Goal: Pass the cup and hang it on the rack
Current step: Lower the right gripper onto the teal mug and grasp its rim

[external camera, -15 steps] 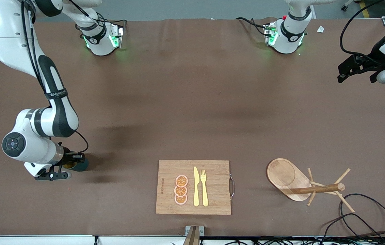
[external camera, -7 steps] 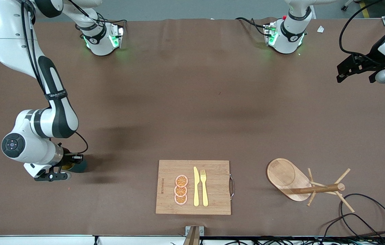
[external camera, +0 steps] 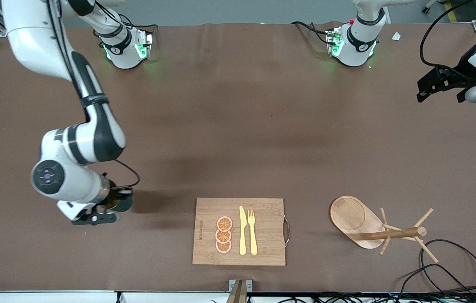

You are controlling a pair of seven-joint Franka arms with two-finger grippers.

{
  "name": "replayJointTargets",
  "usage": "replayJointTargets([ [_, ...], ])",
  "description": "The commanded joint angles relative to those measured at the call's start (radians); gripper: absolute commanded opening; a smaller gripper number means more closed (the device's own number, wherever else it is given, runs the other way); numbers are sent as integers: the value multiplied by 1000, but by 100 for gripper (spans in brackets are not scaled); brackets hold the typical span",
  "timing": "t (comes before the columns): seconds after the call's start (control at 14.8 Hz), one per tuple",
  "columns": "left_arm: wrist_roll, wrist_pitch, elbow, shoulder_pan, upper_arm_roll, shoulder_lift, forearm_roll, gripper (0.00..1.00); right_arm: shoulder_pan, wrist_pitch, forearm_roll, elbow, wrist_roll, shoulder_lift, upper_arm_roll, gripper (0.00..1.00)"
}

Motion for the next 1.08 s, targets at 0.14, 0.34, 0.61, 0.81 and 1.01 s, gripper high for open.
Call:
replayJointTargets([
  [0.14, 7, -14, 13, 2, 2, -5, -5, 100, 199, -9, 49, 56, 222, 4, 4, 1],
  [0.34, 6, -14, 13, 1, 1, -3, -6, 100, 312, 78, 62, 61, 273, 30, 6, 1],
  [0.61, 1, -14, 13, -2, -6, 2, -8, 100, 441, 245, 107, 67, 316, 99, 4, 1],
  [0.81, 1, -12, 13, -4, -7, 2, -11, 100, 512, 307, 107, 146, 379, 188, 4, 2],
  [1.01, 7, -12, 13, -5, -7, 3, -9, 100, 561, 324, 107, 205, 397, 249, 4, 2],
])
